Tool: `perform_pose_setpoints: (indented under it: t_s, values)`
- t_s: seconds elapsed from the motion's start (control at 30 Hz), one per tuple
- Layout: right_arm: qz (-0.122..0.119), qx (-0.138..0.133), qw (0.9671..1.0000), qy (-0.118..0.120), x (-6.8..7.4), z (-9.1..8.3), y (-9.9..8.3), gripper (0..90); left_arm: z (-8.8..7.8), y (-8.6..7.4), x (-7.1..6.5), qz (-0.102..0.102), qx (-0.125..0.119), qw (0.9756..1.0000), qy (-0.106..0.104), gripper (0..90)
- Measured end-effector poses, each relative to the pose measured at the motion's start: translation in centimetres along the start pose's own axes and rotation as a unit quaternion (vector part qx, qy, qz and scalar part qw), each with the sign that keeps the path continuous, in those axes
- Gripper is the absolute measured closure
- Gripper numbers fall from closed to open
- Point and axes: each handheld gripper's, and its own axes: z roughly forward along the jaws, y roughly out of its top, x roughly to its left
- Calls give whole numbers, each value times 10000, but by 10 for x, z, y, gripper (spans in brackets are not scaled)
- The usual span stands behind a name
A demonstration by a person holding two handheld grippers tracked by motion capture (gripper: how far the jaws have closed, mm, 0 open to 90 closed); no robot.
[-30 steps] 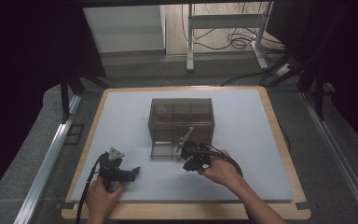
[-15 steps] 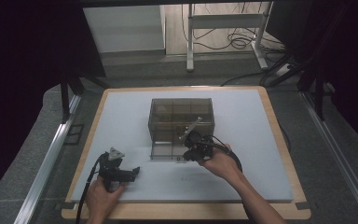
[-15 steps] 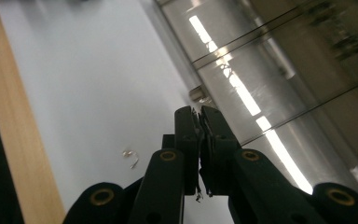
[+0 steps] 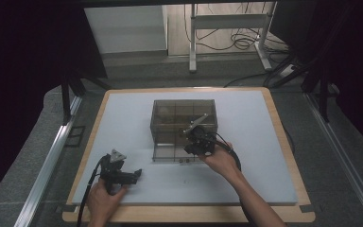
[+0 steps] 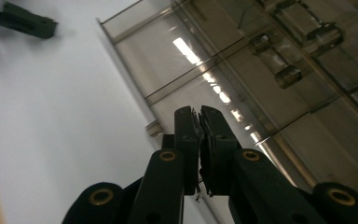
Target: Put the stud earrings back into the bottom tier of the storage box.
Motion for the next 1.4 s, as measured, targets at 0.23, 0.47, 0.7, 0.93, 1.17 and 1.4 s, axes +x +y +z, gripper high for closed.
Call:
perform_pose_setpoints:
  t_s: [0.23,0.47,0.7,0.93,1.17,1.4]
  values:
    - [100,12,9999,-92,-8,17,-1,838,0,0,0,-1,0,10000,-3,0]
    - [151,-33,9998,-96,-13,31,-4,836,0,0,0,-4,0,10000,-5,0]
    - [109,-13,9999,-133,-14,39,-4,832,0,0,0,-4,0,10000,-4,0]
    - [101,-19,9998,-163,-14,41,-4,794,0,0,0,-8,-10,10000,-4,0]
    - [113,-65,9998,-124,-13,32,-3,777,0,0,0,-4,-1,10000,-6,0]
    - [67,-63,10000,-15,-8,22,-2,757,0,0,0,-3,-3,10000,-2,0]
